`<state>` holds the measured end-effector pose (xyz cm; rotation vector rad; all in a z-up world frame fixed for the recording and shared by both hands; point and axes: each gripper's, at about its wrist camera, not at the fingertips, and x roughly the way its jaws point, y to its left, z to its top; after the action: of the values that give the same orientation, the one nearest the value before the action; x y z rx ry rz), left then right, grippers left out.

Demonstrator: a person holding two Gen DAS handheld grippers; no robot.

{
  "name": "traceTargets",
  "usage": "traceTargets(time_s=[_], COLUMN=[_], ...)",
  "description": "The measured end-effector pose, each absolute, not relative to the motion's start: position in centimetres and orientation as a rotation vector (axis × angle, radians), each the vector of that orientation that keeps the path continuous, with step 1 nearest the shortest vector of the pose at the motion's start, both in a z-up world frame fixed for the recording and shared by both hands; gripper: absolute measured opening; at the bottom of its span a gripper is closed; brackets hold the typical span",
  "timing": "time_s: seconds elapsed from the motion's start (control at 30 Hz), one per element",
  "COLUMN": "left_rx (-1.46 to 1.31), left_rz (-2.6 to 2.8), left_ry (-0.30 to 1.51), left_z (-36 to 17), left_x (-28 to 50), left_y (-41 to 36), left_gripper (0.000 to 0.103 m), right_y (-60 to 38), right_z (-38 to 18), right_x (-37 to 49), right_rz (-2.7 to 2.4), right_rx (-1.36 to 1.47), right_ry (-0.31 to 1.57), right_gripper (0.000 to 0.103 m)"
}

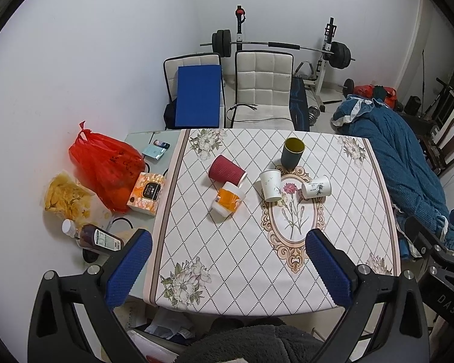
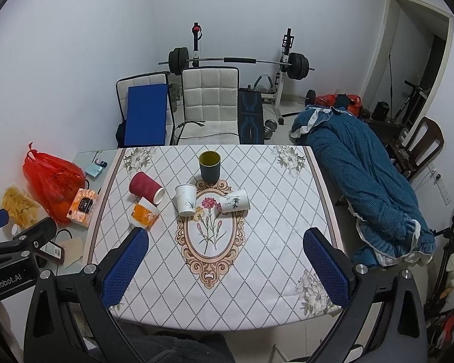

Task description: Flip cup upside down

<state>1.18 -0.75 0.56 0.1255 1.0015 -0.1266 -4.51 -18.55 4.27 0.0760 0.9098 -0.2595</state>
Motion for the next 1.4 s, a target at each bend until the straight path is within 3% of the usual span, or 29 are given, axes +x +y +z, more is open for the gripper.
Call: traceTargets(time_s=[1.4], left_rx=[0.113], left_rz=[-0.075], left_ry=[1.021], left_z=[-1.3], left_x=[2.3], left_y=[-0.4], left_gripper=[0.103], right_y=[-19.1], right_z=[3.4], right_x=[-3.5], right_rz=[-0.251], right_rx=[0.112], right_ry=[0.932], right_gripper=[0.103])
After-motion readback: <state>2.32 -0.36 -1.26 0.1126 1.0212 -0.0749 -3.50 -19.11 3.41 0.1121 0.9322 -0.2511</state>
